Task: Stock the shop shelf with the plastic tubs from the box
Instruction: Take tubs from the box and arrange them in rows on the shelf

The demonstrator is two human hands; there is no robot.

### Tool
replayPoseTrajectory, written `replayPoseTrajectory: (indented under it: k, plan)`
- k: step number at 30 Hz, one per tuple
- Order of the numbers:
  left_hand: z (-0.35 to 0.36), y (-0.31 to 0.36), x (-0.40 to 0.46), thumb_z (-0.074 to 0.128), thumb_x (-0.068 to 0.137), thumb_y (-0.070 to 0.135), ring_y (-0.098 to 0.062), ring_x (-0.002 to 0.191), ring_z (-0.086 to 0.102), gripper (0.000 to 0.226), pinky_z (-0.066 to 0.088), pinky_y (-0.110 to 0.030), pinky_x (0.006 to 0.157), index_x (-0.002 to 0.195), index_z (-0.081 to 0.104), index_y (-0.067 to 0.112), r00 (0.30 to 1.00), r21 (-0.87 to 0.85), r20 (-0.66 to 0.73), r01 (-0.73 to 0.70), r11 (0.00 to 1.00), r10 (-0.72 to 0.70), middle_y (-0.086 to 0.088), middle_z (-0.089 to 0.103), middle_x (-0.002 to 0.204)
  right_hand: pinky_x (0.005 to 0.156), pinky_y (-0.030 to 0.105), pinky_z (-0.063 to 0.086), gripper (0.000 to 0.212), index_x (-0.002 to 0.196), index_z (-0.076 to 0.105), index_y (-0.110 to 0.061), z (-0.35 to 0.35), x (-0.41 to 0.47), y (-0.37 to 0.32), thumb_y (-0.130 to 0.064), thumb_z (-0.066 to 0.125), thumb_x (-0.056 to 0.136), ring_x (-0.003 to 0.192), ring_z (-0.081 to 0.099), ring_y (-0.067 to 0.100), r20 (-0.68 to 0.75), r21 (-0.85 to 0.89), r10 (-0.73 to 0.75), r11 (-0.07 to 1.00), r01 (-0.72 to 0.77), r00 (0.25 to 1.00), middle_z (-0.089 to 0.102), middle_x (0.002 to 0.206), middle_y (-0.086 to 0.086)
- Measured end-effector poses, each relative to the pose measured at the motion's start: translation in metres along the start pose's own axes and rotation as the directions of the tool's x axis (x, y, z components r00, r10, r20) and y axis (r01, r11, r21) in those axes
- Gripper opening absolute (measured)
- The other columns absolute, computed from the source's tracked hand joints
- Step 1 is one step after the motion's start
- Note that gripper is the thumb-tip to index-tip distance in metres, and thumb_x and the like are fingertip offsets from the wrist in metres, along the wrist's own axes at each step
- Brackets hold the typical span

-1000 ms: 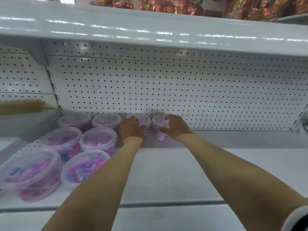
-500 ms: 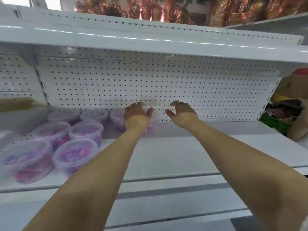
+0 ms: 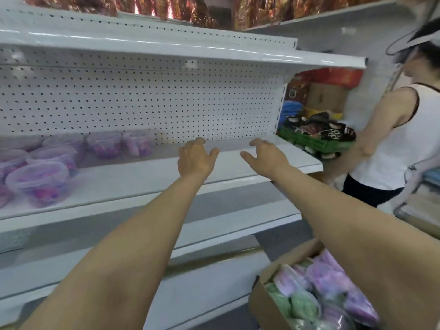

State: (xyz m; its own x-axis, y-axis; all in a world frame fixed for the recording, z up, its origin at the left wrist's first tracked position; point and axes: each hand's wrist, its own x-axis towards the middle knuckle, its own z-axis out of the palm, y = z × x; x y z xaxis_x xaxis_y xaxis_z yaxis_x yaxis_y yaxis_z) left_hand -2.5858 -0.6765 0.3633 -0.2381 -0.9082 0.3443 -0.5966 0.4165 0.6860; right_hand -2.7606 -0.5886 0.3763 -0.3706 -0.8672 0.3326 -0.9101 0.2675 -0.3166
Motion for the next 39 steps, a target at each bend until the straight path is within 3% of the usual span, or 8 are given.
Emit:
replayPoseTrajectory:
  k: [6, 11, 21, 24, 28, 32, 36, 39]
  plan:
    - [0.040, 0.067, -0.082, 0.054, 0.090, 0.051, -0.029, 0.129, 0.037, 0.054, 0.039, -0.040, 0.098, 0.135, 0.049, 0.021, 0.993, -0.022, 0.096, -0.071, 0.997, 0.073, -0.009, 0.049, 0.138, 0.096, 0.039, 0.043, 0.058, 0.140, 0.045, -0.010, -0.051, -0.086, 0.076, -0.049, 0.049, 0.098, 0.125, 0.051, 0.032, -0.025, -0.038, 0.098, 0.994, -0.099, 0.995, 0.054, 0.138, 0.015]
    - [0.080, 0.103, -0.126, 0.055, 0.089, 0.053, -0.030, 0.125, 0.041, 0.054, 0.043, -0.043, 0.098, 0.132, 0.051, 0.021, 0.978, -0.047, 0.177, -0.102, 0.994, 0.109, -0.009, 0.054, 0.132, 0.088, 0.038, 0.044, 0.053, 0.131, 0.051, -0.010, -0.070, -0.136, 0.132, -0.049, 0.050, 0.096, 0.117, 0.055, 0.035, -0.022, -0.050, 0.212, 0.976, -0.213, 0.977, 0.060, 0.126, 0.017]
    - [0.207, 0.110, -0.157, 0.054, 0.088, 0.054, -0.030, 0.123, 0.046, 0.054, 0.046, -0.043, 0.097, 0.131, 0.053, 0.022, 0.919, 0.000, 0.390, -0.060, 0.998, 0.055, -0.006, 0.056, 0.132, 0.091, 0.042, 0.048, 0.054, 0.127, 0.052, -0.009, -0.036, -0.174, 0.255, -0.052, 0.049, 0.096, 0.113, 0.057, 0.036, 0.105, -0.025, 0.398, 0.917, -0.398, 0.911, 0.060, 0.123, 0.016]
    - [0.259, 0.099, -0.154, 0.055, 0.087, 0.055, -0.031, 0.123, 0.047, 0.056, 0.045, -0.042, 0.097, 0.129, 0.055, 0.020, 0.892, 0.028, 0.452, -0.014, 1.000, 0.000, -0.007, 0.057, 0.131, 0.096, 0.040, 0.044, 0.059, 0.136, 0.048, -0.007, -0.011, -0.170, 0.296, -0.051, 0.049, 0.097, 0.121, 0.052, 0.034, 0.193, -0.041, 0.468, 0.882, -0.469, 0.863, 0.056, 0.131, 0.018]
    - [0.320, 0.079, -0.151, 0.057, 0.087, 0.055, -0.034, 0.117, 0.053, 0.056, 0.042, -0.038, 0.096, 0.125, 0.057, 0.013, 0.844, 0.089, 0.530, 0.034, 0.995, -0.077, -0.013, 0.062, 0.123, 0.096, 0.035, 0.040, 0.055, 0.133, 0.051, -0.005, 0.027, -0.166, 0.340, -0.047, 0.051, 0.097, 0.124, 0.052, 0.032, 0.288, -0.046, 0.527, 0.842, -0.538, 0.800, 0.057, 0.133, 0.016]
    - [0.376, 0.047, -0.158, 0.056, 0.088, 0.054, -0.031, 0.116, 0.056, 0.058, 0.042, -0.035, 0.095, 0.127, 0.056, 0.011, 0.752, 0.111, 0.627, 0.171, 0.979, -0.202, -0.010, 0.062, 0.125, 0.097, 0.034, 0.039, 0.054, 0.135, 0.052, -0.009, 0.071, -0.163, 0.374, -0.048, 0.052, 0.097, 0.123, 0.053, 0.032, 0.416, -0.115, 0.580, 0.797, -0.592, 0.700, 0.058, 0.135, 0.014]
    - [0.421, 0.015, -0.164, 0.052, 0.091, 0.053, -0.033, 0.118, 0.054, 0.058, 0.042, -0.040, 0.101, 0.126, 0.054, 0.008, 0.654, 0.238, 0.676, 0.242, 0.940, -0.340, -0.014, 0.060, 0.126, 0.094, 0.035, 0.042, 0.058, 0.135, 0.050, -0.011, 0.118, -0.163, 0.409, -0.053, 0.051, 0.096, 0.116, 0.057, 0.035, 0.536, -0.155, 0.615, 0.745, -0.648, 0.578, 0.062, 0.129, 0.017]
    - [0.444, 0.000, -0.174, 0.048, 0.093, 0.053, -0.035, 0.113, 0.056, 0.057, 0.043, -0.042, 0.098, 0.120, 0.056, 0.003, 0.593, 0.325, 0.694, 0.249, 0.912, -0.409, -0.017, 0.061, 0.121, 0.100, 0.035, 0.038, 0.061, 0.141, 0.046, -0.014, 0.146, -0.166, 0.426, -0.055, 0.049, 0.096, 0.125, 0.052, 0.031, 0.606, -0.162, 0.613, 0.719, -0.676, 0.507, 0.054, 0.140, 0.011]
